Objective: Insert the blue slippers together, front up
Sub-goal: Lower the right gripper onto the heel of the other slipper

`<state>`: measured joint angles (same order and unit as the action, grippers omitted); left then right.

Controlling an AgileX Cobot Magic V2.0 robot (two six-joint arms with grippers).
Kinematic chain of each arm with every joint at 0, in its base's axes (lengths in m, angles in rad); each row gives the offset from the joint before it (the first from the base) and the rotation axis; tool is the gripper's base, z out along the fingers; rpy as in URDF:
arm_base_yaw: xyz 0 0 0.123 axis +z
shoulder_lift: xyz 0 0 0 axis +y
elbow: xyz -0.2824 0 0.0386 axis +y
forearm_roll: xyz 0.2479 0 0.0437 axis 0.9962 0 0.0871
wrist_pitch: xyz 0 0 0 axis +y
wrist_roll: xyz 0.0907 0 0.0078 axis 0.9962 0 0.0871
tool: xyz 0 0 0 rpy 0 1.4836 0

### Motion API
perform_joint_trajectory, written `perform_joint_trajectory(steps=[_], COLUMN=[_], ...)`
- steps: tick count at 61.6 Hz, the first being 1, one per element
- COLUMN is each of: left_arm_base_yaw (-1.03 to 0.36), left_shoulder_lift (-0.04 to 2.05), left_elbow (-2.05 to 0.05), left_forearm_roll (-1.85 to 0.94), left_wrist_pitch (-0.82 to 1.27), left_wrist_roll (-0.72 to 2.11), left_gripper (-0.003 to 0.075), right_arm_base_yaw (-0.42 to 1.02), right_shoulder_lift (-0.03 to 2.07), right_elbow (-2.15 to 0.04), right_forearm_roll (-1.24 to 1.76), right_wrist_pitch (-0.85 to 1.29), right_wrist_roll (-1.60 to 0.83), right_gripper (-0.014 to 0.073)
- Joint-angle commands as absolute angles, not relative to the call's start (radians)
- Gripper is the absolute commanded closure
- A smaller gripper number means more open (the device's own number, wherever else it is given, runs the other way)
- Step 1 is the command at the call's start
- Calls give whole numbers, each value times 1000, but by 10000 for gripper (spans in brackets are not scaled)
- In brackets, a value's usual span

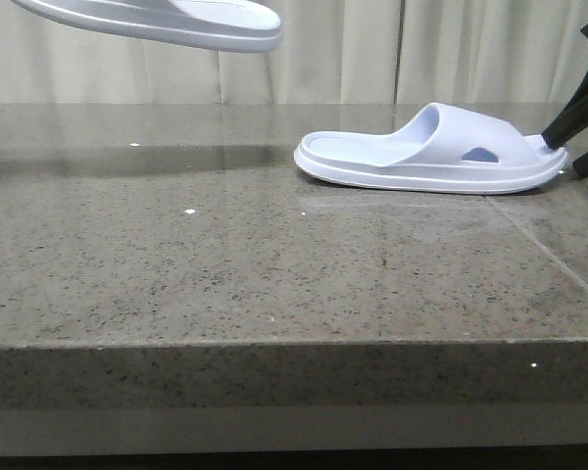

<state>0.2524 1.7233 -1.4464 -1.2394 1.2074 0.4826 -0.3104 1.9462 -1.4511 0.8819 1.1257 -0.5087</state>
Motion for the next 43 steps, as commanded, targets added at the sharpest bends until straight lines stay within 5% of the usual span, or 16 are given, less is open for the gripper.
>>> perform_joint_trajectory(steps=[1,43], left_arm_base_yaw=[248,248], left_shoulder_lift=[1668,1671], left_elbow=[-1471,-1471], left_forearm_roll=[-1323,-1323], left_wrist_pitch=[1290,1290], left_wrist_roll=[476,476], left_gripper=[739,739], right_arm_base_yaw=[-309,-233], right_shoulder_lift=[1919,1919], right_elbow=[-1469,-1469], right_forearm_roll=[904,919], right_wrist_pitch=[1152,1105], right_wrist_roll=[-523,-523], right_gripper=[214,228])
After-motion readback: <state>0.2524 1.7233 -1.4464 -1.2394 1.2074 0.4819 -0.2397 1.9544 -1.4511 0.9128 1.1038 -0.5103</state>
